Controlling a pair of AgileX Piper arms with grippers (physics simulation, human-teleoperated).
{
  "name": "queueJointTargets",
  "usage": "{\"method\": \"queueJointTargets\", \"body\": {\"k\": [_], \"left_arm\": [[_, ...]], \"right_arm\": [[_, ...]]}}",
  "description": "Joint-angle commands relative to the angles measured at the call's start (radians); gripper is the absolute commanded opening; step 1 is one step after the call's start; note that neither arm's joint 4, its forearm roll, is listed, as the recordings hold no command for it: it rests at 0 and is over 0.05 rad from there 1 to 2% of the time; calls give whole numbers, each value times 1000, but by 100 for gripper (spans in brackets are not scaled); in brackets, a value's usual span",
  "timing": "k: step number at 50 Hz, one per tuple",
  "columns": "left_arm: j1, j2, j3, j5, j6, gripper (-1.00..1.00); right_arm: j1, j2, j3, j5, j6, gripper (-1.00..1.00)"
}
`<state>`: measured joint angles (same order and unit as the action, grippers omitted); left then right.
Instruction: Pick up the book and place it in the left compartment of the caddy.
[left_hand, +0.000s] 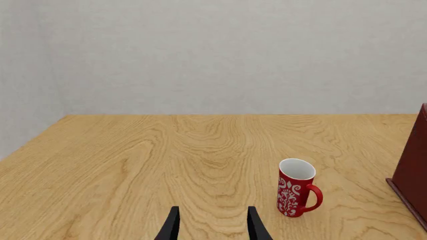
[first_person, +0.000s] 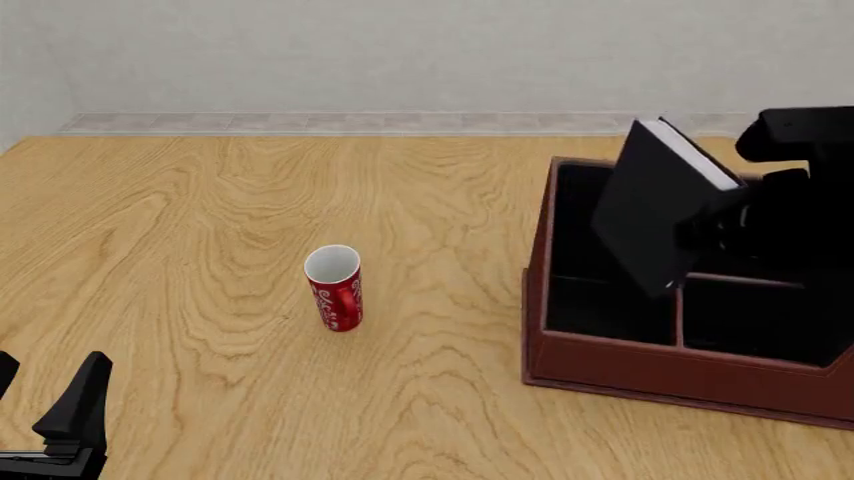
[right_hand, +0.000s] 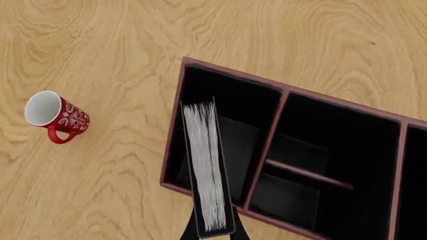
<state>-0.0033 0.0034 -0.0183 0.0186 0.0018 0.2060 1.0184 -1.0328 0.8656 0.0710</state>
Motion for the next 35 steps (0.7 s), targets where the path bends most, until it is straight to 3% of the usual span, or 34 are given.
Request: {"method": "queueJointTargets", "body": {"k": [1,35], "left_arm": [[0,2,-2,-2,1,100],[0,2,-2,-2,1,100]], "right_arm": [[11,30,7,-42,32,-100],[-16,98,13,-110,29,-100]]}}
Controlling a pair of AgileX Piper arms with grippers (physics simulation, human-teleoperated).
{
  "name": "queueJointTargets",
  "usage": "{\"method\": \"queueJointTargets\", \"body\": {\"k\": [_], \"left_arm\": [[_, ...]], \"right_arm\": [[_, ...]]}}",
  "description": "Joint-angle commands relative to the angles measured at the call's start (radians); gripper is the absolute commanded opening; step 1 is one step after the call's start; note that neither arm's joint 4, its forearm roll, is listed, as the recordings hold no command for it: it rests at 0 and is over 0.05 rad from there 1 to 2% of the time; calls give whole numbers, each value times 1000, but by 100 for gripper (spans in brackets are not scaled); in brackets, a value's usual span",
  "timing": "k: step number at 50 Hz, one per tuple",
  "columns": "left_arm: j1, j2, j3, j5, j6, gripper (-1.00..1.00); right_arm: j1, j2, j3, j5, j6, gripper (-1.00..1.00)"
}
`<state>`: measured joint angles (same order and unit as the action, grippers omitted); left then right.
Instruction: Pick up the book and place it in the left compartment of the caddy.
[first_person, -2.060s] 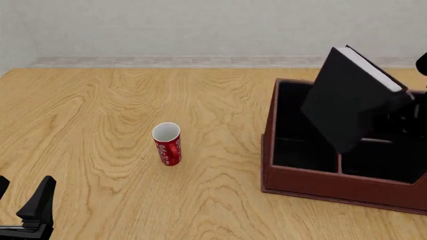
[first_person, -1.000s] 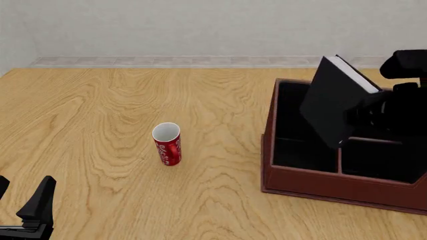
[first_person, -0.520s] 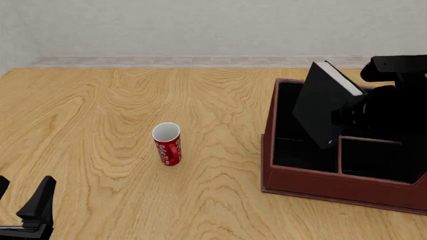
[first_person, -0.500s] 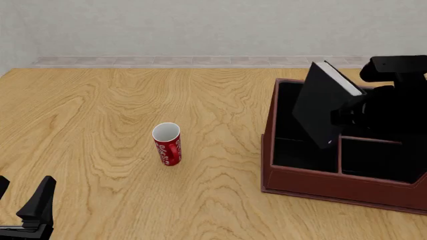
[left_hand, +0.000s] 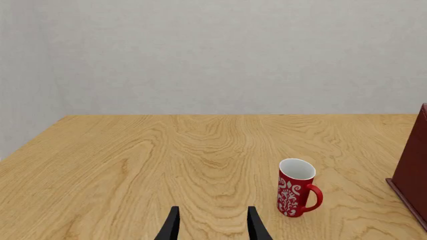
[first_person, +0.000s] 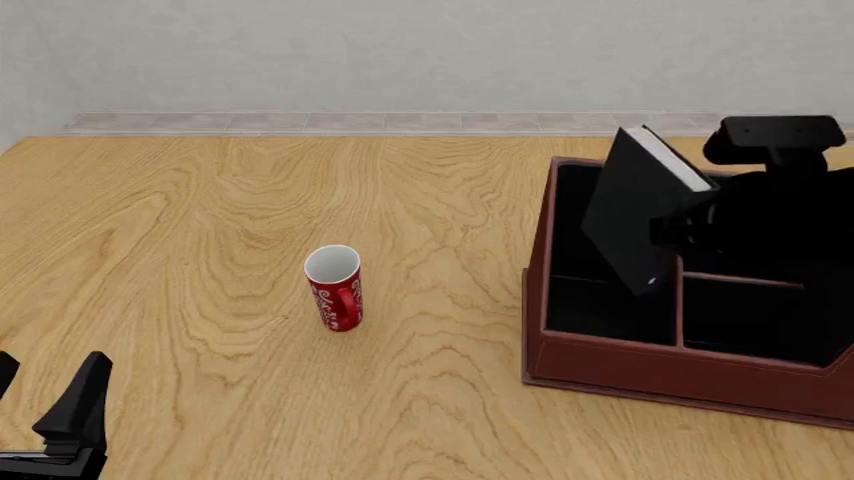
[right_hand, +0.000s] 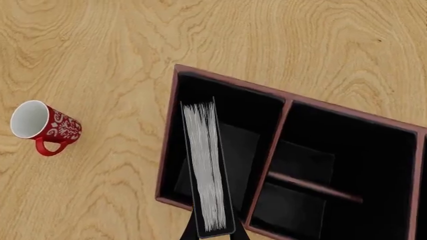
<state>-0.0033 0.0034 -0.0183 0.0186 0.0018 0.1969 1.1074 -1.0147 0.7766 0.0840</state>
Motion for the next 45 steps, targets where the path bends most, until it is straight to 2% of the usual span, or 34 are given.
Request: {"method": "queueJointTargets", "body": {"k": [1,45], "left_arm": [[0,2,-2,-2,1,100],[0,2,-2,-2,1,100]], "right_arm": [[-6,12,-4,-24,16,-100],[-5,59,97,-135,29,-100]]}}
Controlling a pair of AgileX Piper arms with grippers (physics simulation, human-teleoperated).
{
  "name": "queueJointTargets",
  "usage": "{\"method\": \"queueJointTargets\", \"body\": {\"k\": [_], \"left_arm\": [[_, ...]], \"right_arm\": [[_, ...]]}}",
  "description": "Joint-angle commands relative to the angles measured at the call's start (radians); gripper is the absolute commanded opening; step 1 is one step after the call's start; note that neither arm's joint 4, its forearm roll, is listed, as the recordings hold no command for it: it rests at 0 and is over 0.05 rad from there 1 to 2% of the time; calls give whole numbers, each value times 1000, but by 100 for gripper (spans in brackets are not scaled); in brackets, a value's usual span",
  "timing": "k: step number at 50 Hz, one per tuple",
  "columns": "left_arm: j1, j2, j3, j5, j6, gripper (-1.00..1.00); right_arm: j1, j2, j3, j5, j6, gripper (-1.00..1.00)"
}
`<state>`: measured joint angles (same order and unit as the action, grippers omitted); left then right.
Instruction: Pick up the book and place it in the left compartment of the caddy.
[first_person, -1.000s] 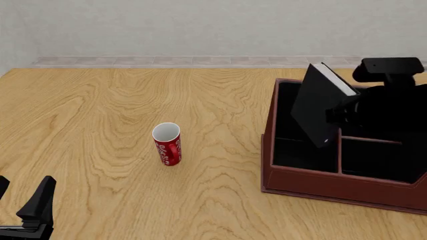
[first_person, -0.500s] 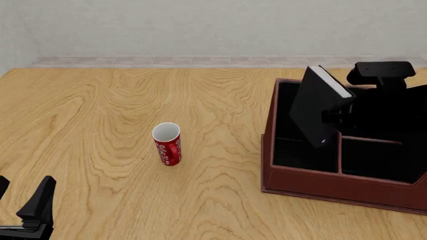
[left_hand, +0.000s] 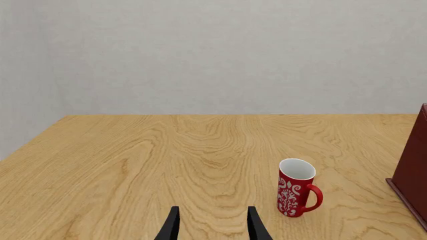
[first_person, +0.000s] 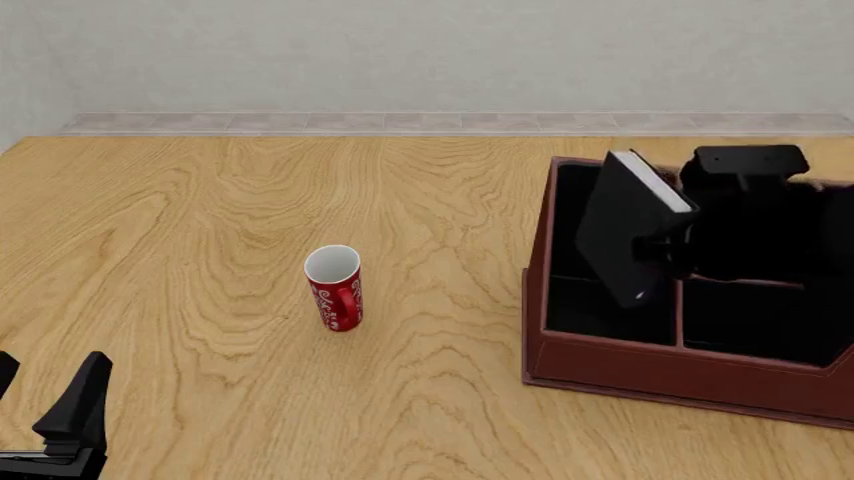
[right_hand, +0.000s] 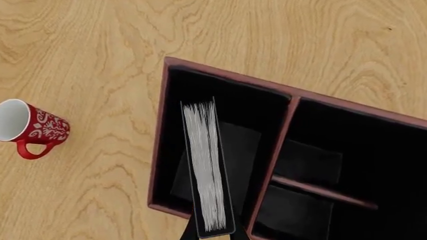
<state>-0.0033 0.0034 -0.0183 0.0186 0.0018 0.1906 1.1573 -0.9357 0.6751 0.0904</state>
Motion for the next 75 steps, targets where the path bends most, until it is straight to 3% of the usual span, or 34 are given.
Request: {"method": "queueJointTargets", "body": {"k": [1,75], "left_arm": [[0,2,-2,-2,1,100],[0,2,-2,-2,1,100]], "right_arm": [[1,9,18,-34,23,-100],[-1,129,114,-197,27,-100]]}}
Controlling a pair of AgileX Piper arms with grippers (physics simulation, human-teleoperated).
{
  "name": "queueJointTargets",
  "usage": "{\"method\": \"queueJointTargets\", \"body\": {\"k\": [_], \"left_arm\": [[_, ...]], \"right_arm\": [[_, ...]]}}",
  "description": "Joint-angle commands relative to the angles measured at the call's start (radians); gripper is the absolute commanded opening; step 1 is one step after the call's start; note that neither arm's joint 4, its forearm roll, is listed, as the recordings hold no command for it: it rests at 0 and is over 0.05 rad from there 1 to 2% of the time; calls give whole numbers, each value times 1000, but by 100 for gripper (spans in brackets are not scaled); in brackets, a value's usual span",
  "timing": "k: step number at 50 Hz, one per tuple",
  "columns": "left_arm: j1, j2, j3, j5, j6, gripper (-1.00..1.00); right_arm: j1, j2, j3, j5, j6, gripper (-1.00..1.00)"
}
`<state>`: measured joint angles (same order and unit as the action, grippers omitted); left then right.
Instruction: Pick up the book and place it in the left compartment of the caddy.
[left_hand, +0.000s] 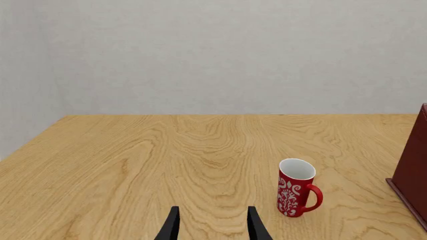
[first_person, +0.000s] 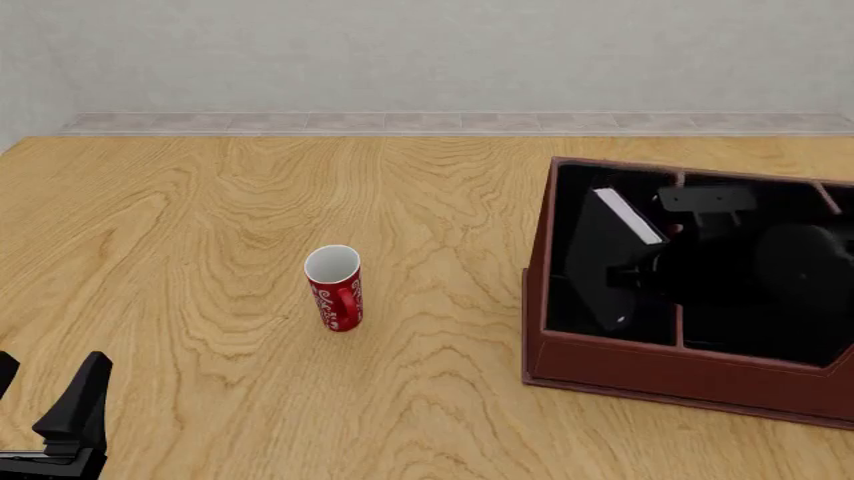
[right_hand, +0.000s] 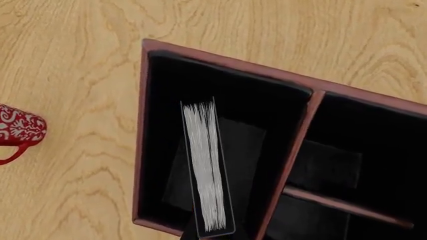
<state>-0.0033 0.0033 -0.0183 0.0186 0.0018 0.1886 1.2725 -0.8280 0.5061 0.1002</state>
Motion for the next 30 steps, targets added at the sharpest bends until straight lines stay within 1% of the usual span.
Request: {"method": "queueJointTargets", "body": {"k": [1,8,30], "left_arm": [[0,2,-2,-2,1,100],[0,2,-2,-2,1,100],[0,2,-2,-2,1,100]], "right_arm": [[0,18,9,-31,18,-100],[1,25,2,-31,14,-100],[0,88,17,-85,18,-100]]}}
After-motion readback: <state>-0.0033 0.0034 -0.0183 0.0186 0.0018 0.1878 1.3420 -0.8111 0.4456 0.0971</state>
